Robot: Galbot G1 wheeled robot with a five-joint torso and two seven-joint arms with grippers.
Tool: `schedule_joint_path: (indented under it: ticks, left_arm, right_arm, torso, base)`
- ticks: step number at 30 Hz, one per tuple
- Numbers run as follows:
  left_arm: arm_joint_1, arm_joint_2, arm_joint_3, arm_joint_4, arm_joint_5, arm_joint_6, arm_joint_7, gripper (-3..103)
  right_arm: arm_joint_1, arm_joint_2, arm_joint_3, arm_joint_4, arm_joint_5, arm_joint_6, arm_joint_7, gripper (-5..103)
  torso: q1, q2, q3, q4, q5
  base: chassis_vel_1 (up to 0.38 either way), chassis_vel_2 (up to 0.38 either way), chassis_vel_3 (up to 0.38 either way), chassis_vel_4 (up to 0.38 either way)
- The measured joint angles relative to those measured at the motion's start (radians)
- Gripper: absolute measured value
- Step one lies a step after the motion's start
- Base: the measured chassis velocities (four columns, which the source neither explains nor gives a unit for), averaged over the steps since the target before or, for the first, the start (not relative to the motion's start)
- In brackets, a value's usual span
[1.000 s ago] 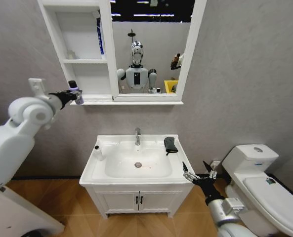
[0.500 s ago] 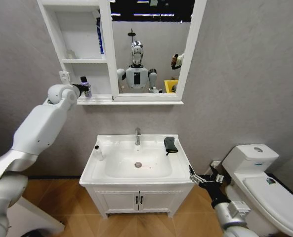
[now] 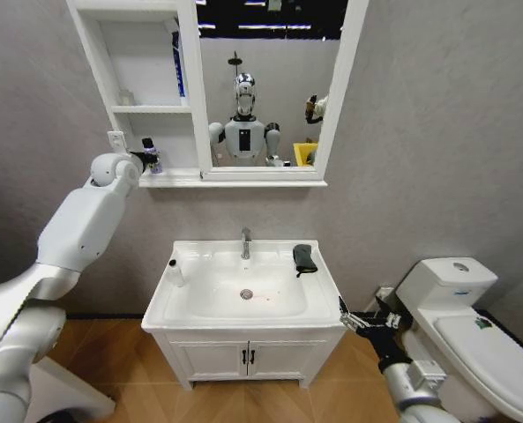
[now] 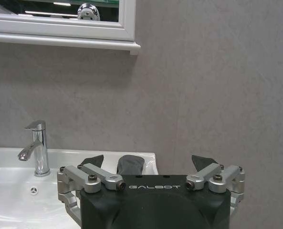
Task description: Move facial cleanser and shampoo from washbasin to cabinet, then wipe washbasin with towel.
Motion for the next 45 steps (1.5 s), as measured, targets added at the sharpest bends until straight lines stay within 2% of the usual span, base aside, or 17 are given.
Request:
schedule_joint_path:
  ticks: [5,8,11,16,19,20,22,23,26,27,29,30,31,34,38,39,45]
  left_arm:
    - [-0.005,-0.005,0.003,0.006,0.017,-0.009,0.005,58]
    - [-0.005,-0.004,-0.002,0.005,0.019,-0.02,-0.001,76]
    - [-0.001,0.004,-0.01,-0.005,0.02,-0.023,-0.003,86]
    - [0.044,0.053,-0.061,-0.108,0.011,-0.022,-0.032,98]
    - [0.177,0.174,-0.139,-0.365,-0.058,0.035,-0.08,100]
    - [0.177,0.174,-0.139,-0.365,-0.058,0.035,-0.08,100]
    - [0.335,0.25,-0.204,-0.565,-0.114,0.047,-0.139,100]
    - [0.335,0.25,-0.204,-0.565,-0.114,0.047,-0.139,100]
    - [0.616,0.289,-0.333,-0.796,-0.125,0.033,-0.193,100]
    - [0.616,0.289,-0.333,-0.796,-0.125,0.033,-0.193,100]
    - [0.823,0.253,-0.39,-0.837,-0.019,-0.019,-0.19,100]
    - [0.933,0.213,-0.42,-0.843,0.06,-0.074,-0.173,100]
    - [0.933,0.213,-0.42,-0.843,0.06,-0.074,-0.173,100]
    - [1.164,0.059,-0.451,-0.804,0.238,-0.211,-0.133,100]
    - [1.218,-0.007,-0.453,-0.759,0.318,-0.266,-0.098,100]
    - [1.228,-0.05,-0.444,-0.706,0.377,-0.295,-0.076,100]
    - [1.195,-0.147,-0.411,-0.502,0.485,-0.318,-0.044,100]
  right_arm:
    - [-0.004,0.0,0.002,-0.002,-0.002,0.002,-0.002,100]
    - [-0.004,-0.001,0.005,-0.003,-0.002,0.003,-0.004,100]
    - [-0.003,-0.001,0.003,-0.003,-0.004,0.003,-0.004,100]
    - [0.002,0.0,-0.004,-0.002,-0.01,0.001,-0.004,100]
    - [0.007,0.0,-0.011,-0.001,-0.013,-0.003,-0.002,100]
    - [0.007,0.0,-0.011,-0.001,-0.013,-0.003,-0.002,100]
    - [0.015,0.004,-0.02,-0.009,-0.021,-0.006,-0.001,100]
    - [0.015,0.004,-0.02,-0.009,-0.021,-0.006,-0.001,100]
    - [0.021,0.01,-0.033,-0.013,-0.028,-0.011,0.0,100]
    - [0.021,0.01,-0.033,-0.013,-0.028,-0.011,0.0,100]
    - [0.021,0.011,-0.037,-0.013,-0.031,-0.013,0.0,100]
    - [0.022,0.012,-0.037,-0.014,-0.032,-0.014,-0.001,100]
    - [0.022,0.012,-0.037,-0.014,-0.032,-0.014,-0.001,100]
    - [0.014,0.004,-0.026,-0.014,-0.026,-0.013,0.0,100]
    - [0.012,0.0,-0.023,-0.015,-0.024,-0.013,0.0,100]
    - [0.013,0.001,-0.023,-0.016,-0.024,-0.013,0.0,100]
    - [0.013,0.005,-0.017,-0.014,-0.02,-0.02,-0.002,100]
  torso:
    - [0.0,0.0,0.0,-0.0001,0.0]
    - [0.0,0.0,0.0,-0.0002,0.0]
    - [0.0,0.0,0.0,-0.0002,0.0001]
    - [0.0,0.0,0.0,-0.0003,-0.0001]
    - [0.0,0.0,0.0,0.0001,0.0]
    - [0.0,0.0,0.0,0.0001,0.0]
    - [0.0,0.0,0.0,0.001,-0.0004]
    - [0.0,0.0,0.0,0.001,-0.0004]
    - [0.0,0.0,0.0,-0.0003,0.0015]
    - [0.0,0.0,0.0,-0.0003,0.0015]
    - [0.0,0.0,0.0,0.0,-0.0017]
    - [0.0,0.0,0.0,-0.0003,-0.0001]
    - [0.0,0.0,0.0,-0.0003,-0.0001]
    - [0.0,0.0,0.0,0.0001,-0.0013]
    - [0.0,0.0,0.0,0.0001,0.0005]
    - [0.0,0.0,0.0,0.0,0.0005]
    - [0.0,0.0,0.0,-0.0001,0.0002]
  base:
    - [0.0,0.0,0.0,0.0]
    - [0.0,0.0,0.0,0.0]
    - [0.0,0.0,0.0,0.0]
    - [0.0,0.0,0.0,0.0]
    - [0.0,0.0,0.0,0.0]
    - [0.0,0.0,0.0,0.0]
    - [0.0,0.0,0.0,0.0]
    - [0.0,0.0,0.0,0.0]
    - [0.0,0.0,0.0,0.0]
    - [0.0,0.0,0.0,0.0]
    - [0.0,0.0,0.0,0.0]
    - [0.0,0.0,0.0,0.0]
    - [0.0,0.0,0.0,0.0]
    - [0.0,0.0,0.0,0.0]
    - [0.0,0.0,0.0,0.0]
    - [0.0,0.0,0.0,0.0]
    - [0.0,0.0,0.0,0.0]
